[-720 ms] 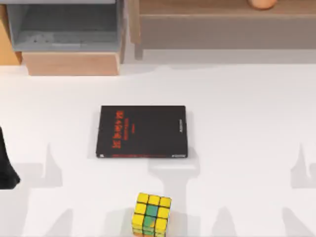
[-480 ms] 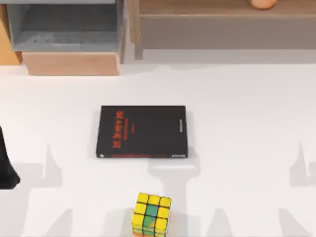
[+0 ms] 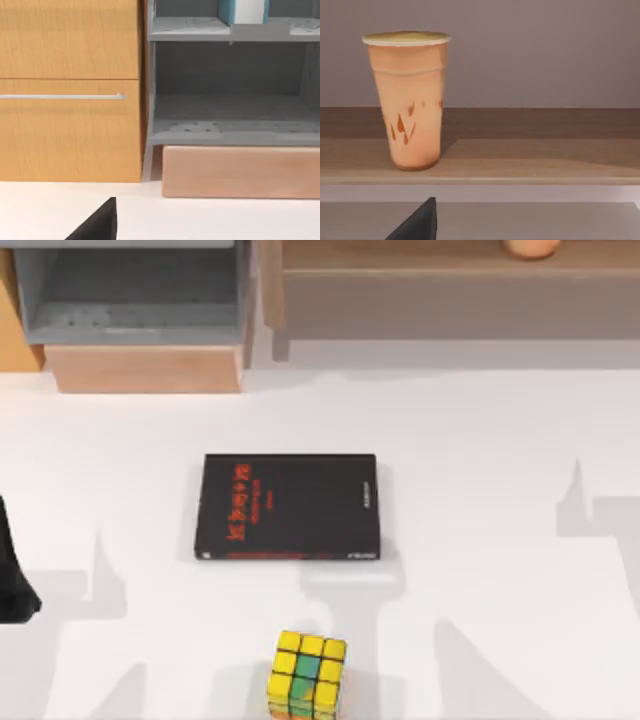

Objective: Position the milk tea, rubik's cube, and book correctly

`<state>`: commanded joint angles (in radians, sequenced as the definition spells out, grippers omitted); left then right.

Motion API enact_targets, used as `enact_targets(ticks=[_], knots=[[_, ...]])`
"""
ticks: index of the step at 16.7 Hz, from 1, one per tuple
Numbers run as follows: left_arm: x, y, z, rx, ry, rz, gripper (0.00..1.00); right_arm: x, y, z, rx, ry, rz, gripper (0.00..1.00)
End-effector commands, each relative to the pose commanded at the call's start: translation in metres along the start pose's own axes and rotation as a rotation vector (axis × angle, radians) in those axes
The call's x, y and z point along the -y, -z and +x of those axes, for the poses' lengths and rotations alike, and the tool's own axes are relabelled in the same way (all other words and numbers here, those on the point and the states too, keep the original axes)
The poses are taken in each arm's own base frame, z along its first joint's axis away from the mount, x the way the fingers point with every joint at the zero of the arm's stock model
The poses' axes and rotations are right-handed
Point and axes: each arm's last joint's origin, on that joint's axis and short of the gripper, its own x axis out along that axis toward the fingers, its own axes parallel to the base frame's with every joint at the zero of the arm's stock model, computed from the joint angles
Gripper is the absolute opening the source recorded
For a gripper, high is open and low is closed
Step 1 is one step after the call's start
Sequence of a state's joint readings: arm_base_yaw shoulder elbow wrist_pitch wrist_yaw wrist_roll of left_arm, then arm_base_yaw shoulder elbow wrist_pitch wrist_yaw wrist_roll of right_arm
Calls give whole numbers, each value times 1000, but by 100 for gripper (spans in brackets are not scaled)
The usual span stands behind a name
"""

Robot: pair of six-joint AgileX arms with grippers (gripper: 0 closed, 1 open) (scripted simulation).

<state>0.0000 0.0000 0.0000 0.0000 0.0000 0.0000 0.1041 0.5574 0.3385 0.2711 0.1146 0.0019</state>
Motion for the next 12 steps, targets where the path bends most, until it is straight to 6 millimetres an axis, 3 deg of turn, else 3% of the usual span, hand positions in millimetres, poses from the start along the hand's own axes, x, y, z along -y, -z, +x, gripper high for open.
enact_targets(ticks=[3, 6, 9, 12], knots=[[0, 0, 0, 0, 0, 0, 100, -15, -22, 50, -7, 1, -1, 100], [0, 0, 0, 0, 0, 0, 100, -37, -24, 109, -22, 2, -4, 100], [0, 0, 0, 0, 0, 0, 100, -64, -5, 165, -40, 4, -8, 100], [0, 0, 0, 0, 0, 0, 100, -88, 23, 206, -53, 5, -11, 100]])
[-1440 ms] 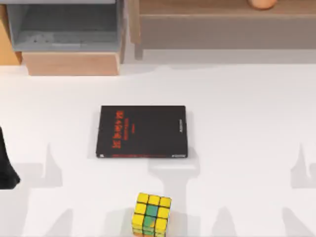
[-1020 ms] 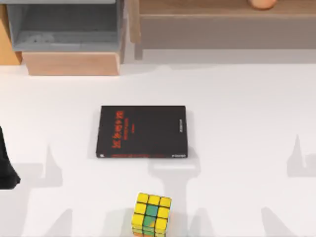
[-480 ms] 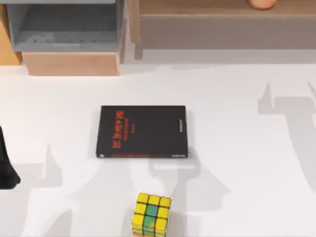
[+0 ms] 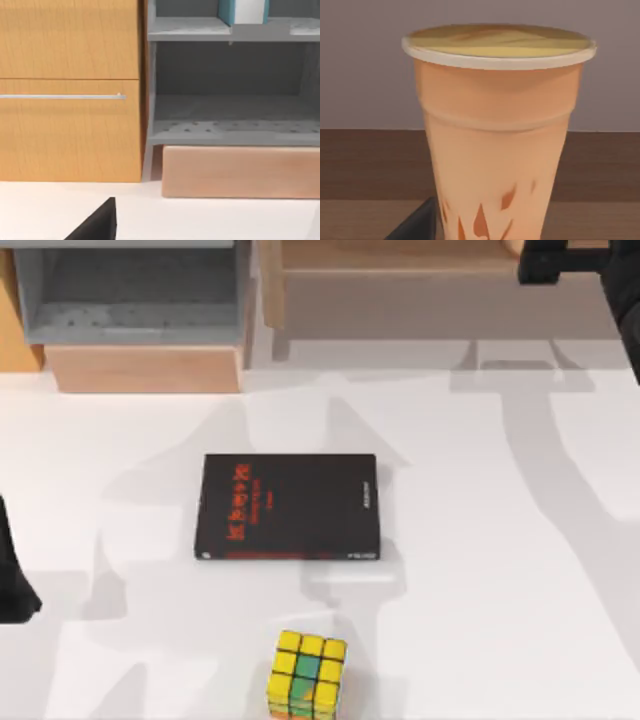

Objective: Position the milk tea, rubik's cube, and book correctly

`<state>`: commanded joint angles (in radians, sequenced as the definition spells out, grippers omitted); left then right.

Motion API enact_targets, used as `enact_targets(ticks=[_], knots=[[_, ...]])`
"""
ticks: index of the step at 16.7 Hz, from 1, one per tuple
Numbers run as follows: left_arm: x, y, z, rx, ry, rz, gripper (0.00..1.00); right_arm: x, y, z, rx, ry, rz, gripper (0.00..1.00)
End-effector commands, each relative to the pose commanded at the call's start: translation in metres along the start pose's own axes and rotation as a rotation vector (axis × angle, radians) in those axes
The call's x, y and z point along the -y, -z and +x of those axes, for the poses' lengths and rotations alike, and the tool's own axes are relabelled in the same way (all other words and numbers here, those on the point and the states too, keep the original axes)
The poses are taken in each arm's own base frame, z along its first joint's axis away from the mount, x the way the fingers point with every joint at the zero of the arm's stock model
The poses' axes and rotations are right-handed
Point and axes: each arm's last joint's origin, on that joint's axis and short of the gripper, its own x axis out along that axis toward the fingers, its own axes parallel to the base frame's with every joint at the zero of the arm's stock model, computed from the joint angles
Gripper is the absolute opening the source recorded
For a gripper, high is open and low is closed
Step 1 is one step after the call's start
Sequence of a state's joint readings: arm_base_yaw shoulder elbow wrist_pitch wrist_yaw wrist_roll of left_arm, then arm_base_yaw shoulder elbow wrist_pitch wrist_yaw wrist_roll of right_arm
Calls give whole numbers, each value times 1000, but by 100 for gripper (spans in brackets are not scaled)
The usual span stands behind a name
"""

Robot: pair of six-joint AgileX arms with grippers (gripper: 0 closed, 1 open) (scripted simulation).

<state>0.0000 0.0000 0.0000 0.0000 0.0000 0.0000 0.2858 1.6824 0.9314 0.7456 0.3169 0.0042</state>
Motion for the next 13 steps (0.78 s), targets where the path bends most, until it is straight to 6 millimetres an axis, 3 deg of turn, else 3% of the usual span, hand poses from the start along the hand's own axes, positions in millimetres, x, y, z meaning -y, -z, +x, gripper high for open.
enact_targets(ticks=[4, 13], knots=[[0, 0, 0, 0, 0, 0, 100, -20, 23, 27, 0, 2, 1, 100], [0, 0, 0, 0, 0, 0, 100, -21, 25, 38, 0, 3, 0, 100]])
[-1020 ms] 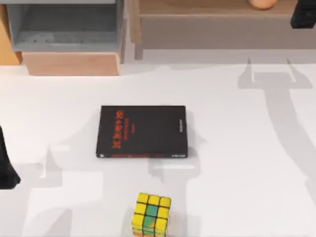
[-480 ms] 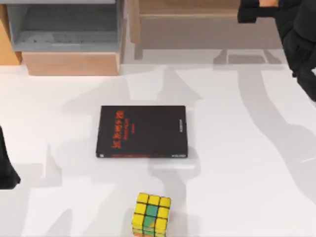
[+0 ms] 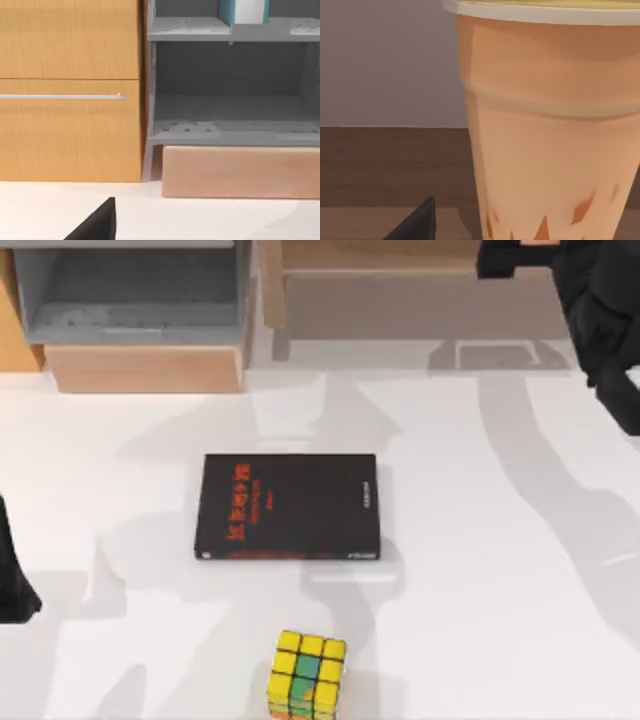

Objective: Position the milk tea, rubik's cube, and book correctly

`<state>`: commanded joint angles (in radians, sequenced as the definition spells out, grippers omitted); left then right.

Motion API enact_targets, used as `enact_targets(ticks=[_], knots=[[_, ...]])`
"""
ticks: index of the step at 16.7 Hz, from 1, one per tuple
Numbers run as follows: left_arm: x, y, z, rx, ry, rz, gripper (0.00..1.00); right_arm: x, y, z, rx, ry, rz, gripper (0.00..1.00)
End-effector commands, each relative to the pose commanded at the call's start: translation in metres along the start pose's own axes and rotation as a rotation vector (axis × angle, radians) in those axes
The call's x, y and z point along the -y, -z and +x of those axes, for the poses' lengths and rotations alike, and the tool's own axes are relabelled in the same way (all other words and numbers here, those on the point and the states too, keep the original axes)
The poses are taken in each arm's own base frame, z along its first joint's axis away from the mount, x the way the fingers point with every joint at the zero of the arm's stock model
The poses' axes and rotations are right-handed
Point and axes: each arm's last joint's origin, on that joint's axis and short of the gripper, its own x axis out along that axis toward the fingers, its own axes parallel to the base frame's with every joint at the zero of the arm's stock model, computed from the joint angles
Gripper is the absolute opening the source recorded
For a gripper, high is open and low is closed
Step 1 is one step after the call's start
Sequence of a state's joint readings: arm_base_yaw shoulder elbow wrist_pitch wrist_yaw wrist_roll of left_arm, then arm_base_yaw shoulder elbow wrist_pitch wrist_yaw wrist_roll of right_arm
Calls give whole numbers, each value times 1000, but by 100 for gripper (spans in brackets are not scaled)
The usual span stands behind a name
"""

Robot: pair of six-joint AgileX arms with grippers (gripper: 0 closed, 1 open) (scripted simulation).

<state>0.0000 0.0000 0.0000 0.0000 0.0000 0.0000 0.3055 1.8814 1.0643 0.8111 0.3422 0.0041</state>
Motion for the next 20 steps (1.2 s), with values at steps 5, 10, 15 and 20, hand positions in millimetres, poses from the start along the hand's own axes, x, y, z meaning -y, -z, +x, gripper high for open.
enact_targets(ticks=[5, 10, 15, 20], knots=[[0, 0, 0, 0, 0, 0, 100, -3, 0, 40, 2, 0, 1, 100], [0, 0, 0, 0, 0, 0, 100, -1, 0, 71, 2, 0, 1, 100], [0, 0, 0, 0, 0, 0, 100, -1, 1, 72, 2, 0, 1, 92], [0, 0, 0, 0, 0, 0, 100, -1, 1, 72, 2, 0, 1, 55]])
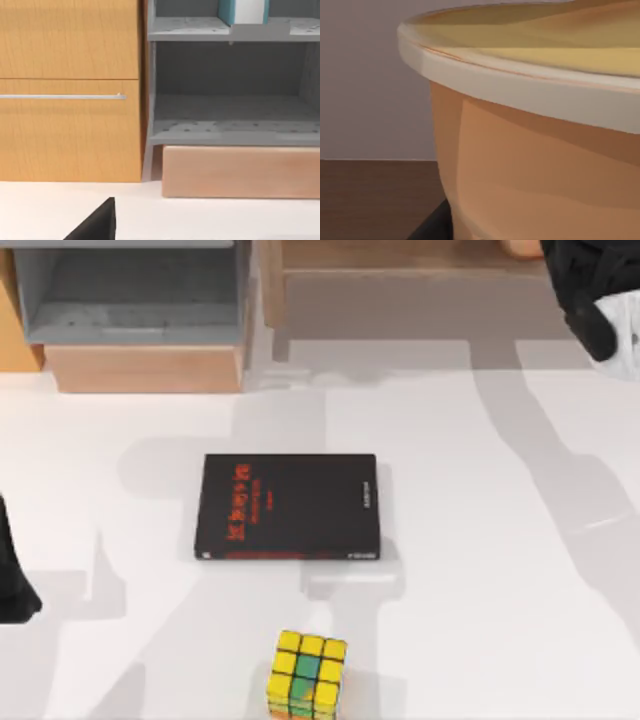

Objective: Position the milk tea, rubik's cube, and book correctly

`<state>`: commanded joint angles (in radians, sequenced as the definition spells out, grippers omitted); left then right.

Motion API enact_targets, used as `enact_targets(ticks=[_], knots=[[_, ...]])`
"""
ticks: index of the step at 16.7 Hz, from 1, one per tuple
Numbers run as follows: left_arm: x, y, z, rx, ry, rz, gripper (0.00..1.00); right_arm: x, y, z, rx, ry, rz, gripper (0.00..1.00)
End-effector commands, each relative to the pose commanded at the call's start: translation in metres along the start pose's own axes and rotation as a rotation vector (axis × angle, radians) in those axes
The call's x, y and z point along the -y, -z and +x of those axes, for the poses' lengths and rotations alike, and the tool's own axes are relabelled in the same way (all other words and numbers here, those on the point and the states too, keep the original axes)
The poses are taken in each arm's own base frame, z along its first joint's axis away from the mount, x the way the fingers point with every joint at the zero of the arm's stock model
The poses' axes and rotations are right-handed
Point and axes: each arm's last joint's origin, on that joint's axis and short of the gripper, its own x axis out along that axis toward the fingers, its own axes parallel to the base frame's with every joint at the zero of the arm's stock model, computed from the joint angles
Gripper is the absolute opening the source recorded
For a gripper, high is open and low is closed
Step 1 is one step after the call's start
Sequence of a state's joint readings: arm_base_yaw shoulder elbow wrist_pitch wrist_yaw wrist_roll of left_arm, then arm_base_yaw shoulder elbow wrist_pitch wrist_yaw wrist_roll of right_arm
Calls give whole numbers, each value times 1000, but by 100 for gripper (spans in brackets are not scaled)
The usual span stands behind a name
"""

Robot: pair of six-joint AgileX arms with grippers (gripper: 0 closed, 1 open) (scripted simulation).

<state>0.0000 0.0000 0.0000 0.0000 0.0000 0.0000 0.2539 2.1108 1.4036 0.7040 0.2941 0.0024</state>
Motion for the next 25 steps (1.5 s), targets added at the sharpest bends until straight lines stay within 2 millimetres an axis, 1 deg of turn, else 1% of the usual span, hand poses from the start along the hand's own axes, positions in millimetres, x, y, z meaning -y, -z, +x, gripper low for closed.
enact_targets(ticks=[7, 8, 15, 18, 21, 25], knots=[[0, 0, 0, 0, 0, 0, 100, 0, 0, 0, 0, 0, 0, 2], [0, 0, 0, 0, 0, 0, 100, 0, 0, 0, 0, 0, 0, 0], [0, 0, 0, 0, 0, 0, 100, 0, 0, 0, 0, 0, 0, 0], [0, 0, 0, 0, 0, 0, 100, -3, -2, -5, 3, -8, 3, 0], [0, 0, 0, 0, 0, 0, 100, -4, -5, -26, -3, -12, 2, 0], [0, 0, 0, 0, 0, 0, 100, -2, -7, -66, -9, -6, -1, 0]])
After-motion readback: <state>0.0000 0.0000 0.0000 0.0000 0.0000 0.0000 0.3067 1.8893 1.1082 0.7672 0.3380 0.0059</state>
